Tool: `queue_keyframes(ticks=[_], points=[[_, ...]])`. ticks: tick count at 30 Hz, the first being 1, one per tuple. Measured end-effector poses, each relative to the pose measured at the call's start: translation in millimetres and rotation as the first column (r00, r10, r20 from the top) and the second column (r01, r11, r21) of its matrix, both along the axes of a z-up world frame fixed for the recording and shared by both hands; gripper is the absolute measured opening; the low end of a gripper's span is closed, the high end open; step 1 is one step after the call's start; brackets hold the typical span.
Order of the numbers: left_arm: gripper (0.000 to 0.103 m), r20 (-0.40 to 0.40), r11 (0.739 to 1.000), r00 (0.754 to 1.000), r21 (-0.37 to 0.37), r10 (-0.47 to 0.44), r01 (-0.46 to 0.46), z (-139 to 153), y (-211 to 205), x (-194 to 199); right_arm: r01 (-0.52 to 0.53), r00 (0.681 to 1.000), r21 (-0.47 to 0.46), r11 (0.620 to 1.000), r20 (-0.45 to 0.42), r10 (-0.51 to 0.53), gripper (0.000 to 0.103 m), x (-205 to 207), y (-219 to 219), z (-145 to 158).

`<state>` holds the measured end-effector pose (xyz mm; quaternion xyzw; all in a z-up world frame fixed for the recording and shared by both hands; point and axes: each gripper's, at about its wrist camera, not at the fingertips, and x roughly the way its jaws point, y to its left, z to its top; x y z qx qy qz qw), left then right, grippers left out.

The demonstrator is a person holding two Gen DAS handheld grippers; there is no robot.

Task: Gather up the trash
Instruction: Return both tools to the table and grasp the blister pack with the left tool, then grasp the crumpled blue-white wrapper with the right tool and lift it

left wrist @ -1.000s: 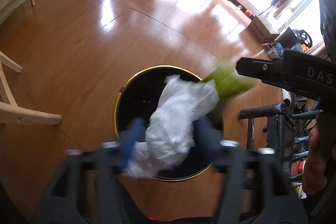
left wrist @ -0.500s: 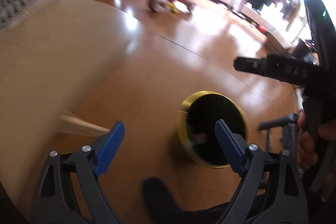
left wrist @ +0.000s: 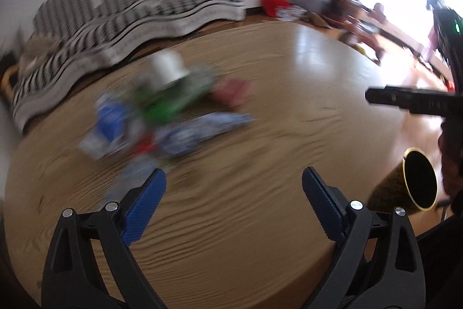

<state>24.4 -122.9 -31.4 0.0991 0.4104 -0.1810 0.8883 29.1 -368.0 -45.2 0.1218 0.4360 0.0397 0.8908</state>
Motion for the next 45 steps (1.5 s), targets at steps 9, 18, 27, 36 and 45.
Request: queue_keyframes(ticks=[9,18,27,36,45], points=[[0.092,-0.035,0.997,0.997,0.002,0.071,-0.071,-24.2,105.9,32.8,-0.249,0.967,-0.103,0.963,0.025,0.253,0.076,53.7,140.4,-15.4],[0.092,-0.060,0.998,0.998,0.058,0.037,-0.034,-64.4,124.7,53.9,-0.393,0.914,-0.267,0.880,-0.012,0.405,0.079,87.6,184.9,-52.8],[0.090,-0.102,0.999,0.994,0.029,0.040,-0.037,-77.9,126.4,79.3,-0.439,0.893,-0.293,0.849,-0.040,0.448,0.083,115.1,200.5,-77.5],[0.037,-0.111,0.998,0.993,0.048,0.038,-0.032,-76.4,116.1,71.5,-0.450,0.890,-0.261,0.854,-0.048,0.454,0.038,121.5,209.1,-72.9],[0.033,-0.114,0.998,0.993,0.060,0.039,-0.033,-59.6,103.0,56.6,-0.446,0.893,-0.202,0.872,-0.032,0.450,0.027,100.8,202.2,-57.5]])
